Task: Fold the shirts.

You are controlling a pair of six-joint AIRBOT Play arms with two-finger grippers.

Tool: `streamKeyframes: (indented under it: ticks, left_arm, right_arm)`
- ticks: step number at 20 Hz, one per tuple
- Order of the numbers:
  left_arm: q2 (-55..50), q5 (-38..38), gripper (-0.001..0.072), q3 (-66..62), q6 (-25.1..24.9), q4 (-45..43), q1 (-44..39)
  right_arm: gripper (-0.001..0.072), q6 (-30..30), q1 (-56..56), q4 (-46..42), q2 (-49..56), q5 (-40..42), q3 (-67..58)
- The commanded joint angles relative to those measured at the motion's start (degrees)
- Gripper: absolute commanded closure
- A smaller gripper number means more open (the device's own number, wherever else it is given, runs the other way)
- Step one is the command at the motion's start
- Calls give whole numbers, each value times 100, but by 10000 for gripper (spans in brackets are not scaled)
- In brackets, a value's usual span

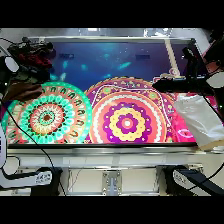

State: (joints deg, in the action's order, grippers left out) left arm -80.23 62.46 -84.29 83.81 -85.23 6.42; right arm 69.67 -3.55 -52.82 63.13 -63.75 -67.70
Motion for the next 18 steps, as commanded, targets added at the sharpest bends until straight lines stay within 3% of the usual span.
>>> streamKeyframes:
  ticks: [1,12,14,15,16,17,18]
  left_arm:
    - [0,0,696,0,-2,-2,0]
    - [-7,-11,696,0,-2,0,0]
    - [-90,-304,684,0,-24,-140,7]
    - [-149,-514,556,0,-22,-431,24]
    - [-221,-815,246,-2,26,-876,59]
    - [-308,-1228,46,-4,448,-1550,142]
    - [-411,-1580,49,-7,1344,-2299,302]
  right_arm:
    - [321,11,4,11,2,-68,0]
    - [321,9,4,9,2,-264,0]
    - [321,9,2,7,2,-256,0]
    - [321,9,4,7,2,-243,0]
    - [321,9,4,7,2,-243,0]
    - [321,11,2,9,2,-245,0]
    - [321,11,4,9,2,-245,0]
